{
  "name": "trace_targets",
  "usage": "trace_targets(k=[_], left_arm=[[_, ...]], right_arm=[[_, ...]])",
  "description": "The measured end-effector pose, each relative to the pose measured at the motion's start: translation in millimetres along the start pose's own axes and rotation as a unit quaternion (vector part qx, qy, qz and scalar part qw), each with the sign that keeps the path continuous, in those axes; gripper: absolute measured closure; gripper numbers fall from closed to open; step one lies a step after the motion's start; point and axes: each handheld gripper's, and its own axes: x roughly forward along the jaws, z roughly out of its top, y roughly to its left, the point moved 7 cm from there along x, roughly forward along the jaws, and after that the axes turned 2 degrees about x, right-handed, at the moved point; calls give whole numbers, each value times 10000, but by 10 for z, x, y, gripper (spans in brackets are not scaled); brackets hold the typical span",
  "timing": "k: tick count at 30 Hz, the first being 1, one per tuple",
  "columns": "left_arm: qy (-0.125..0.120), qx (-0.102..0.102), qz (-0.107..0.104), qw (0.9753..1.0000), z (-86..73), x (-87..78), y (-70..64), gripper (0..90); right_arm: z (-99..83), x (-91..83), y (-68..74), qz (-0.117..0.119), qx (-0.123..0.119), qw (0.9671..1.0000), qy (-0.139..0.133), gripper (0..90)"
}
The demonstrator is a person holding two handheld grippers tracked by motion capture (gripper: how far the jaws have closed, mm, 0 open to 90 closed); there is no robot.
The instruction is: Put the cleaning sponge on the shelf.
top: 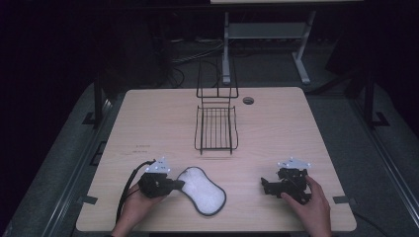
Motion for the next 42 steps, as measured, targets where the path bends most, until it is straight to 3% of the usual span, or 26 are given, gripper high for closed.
trace_targets(k=[9, 17, 28, 42], left_arm=[[-36, 409, -603, 9973, 205, 260, -488, 895], [207, 582, -919, 9939, 218, 468, -717, 894], [263, 382, -821, 9955, 116, 384, -602, 894], [217, -66, -420, 9989, -146, 38, -327, 895]], right_arm=[[0, 0, 0, 0, 1, 10000, 0, 0], [0, 0, 0, 0, 4, 10000, 2, 0], [0, 0, 0, 0, 2, 10000, 1, 0], [0, -1, 2, 1, 15, 10000, 6, 0]])
